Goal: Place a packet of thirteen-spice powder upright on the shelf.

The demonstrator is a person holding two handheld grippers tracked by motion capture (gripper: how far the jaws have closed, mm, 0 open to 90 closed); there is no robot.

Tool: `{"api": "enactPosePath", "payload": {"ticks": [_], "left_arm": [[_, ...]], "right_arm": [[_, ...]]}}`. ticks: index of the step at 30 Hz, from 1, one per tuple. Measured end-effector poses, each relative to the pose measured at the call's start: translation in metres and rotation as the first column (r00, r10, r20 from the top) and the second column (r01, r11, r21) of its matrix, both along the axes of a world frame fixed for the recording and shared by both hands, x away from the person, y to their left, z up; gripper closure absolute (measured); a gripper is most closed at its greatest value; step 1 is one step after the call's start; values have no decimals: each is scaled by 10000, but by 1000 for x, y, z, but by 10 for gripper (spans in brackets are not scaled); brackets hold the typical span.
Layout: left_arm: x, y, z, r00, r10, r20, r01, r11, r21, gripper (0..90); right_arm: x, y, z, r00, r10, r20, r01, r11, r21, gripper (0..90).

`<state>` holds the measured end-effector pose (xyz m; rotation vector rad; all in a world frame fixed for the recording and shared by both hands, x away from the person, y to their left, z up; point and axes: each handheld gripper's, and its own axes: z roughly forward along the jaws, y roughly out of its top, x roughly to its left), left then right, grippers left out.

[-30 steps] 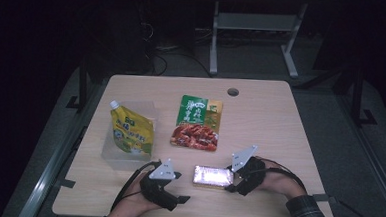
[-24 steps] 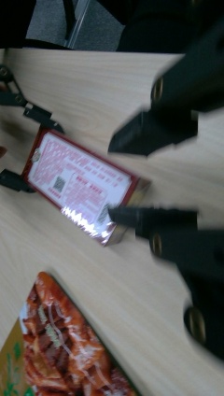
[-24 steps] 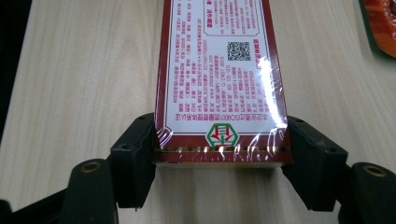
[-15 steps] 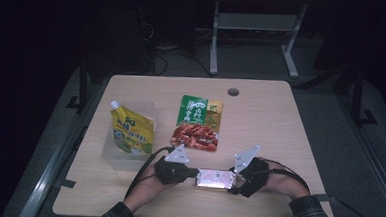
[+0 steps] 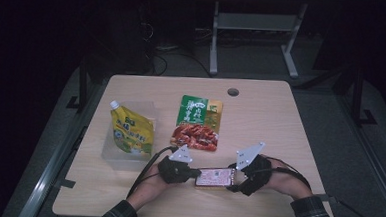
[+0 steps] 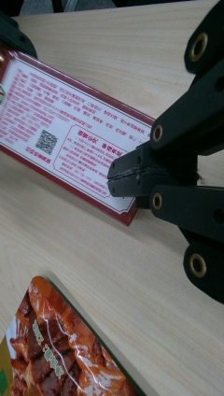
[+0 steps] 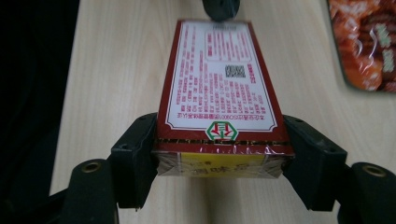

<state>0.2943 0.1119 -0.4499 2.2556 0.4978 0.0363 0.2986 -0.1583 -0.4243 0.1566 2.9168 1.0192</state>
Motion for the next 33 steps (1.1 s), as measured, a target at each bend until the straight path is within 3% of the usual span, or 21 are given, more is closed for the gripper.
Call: {"api": "enactPosePath", "payload": {"ticks": [10,17,28,33], "left_arm": [[-2,-3,-2,9995,-93,-299,89,9999,-142,896],[0,1,-4,9986,-33,-533,13,9993,-375,896],[0,3,-7,9959,28,-899,-89,9977,-673,896],[-3,-2,-8,9969,-236,-752,202,9987,-459,896]], "right_arm": [[-2,5,22,9994,-317,119,303,9941,1044,320],[-1,16,30,9978,-631,-197,656,9819,1779,320],[-1,27,35,9965,-834,-19,817,9718,2211,320],[-1,36,40,9978,-668,31,642,9697,2355,319]]}}
